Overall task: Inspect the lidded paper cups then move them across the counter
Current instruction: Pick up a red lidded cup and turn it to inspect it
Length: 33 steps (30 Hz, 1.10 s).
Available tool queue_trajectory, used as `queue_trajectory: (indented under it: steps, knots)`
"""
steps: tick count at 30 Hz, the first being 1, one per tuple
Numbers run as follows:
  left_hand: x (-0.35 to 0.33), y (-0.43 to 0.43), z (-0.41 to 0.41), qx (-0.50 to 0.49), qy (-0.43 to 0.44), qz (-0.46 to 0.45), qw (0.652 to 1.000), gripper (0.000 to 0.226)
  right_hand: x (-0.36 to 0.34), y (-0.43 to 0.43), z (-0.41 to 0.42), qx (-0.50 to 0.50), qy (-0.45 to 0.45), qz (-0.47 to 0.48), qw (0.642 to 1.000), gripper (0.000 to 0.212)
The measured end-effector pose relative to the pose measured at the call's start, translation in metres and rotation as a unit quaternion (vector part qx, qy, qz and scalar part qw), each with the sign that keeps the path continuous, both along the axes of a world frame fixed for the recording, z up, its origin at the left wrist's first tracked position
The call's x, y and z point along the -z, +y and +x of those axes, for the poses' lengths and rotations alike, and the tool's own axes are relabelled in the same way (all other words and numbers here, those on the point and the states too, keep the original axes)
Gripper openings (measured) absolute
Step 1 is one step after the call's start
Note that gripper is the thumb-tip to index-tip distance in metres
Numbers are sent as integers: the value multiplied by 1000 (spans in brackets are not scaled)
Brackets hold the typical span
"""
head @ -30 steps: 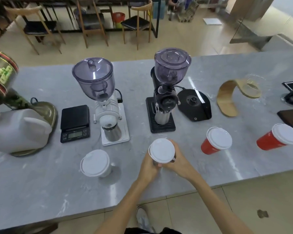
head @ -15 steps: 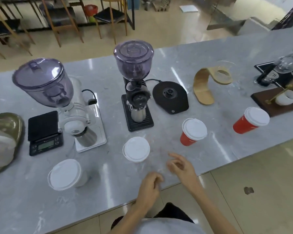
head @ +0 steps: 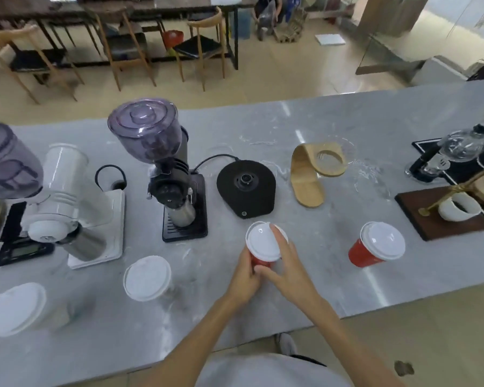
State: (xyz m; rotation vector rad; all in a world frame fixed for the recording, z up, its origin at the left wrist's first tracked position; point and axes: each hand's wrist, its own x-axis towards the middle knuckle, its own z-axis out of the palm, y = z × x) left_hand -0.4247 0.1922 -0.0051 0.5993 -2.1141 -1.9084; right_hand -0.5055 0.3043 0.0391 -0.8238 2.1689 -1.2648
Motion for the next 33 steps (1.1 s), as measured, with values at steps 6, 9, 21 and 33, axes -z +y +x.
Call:
queue_trajectory:
  steps: [6,9,21,33]
  knots:
    - [-74,30,-70,-134,87,41,986,53,-79,-4,-97,-73,95,-97,988,84]
    - [-130,32,-103,-175,121,68,975,54,-157,-5,-146,-113,127,-115,979,81]
    - [-413,-7,-216,61,270,448,850,62,-474,-24,-274,-172,211,-304,913,69]
    - [-464,0,-275,150,317,517,781,58,-525,-7,-318,-147,354,-292,876,63]
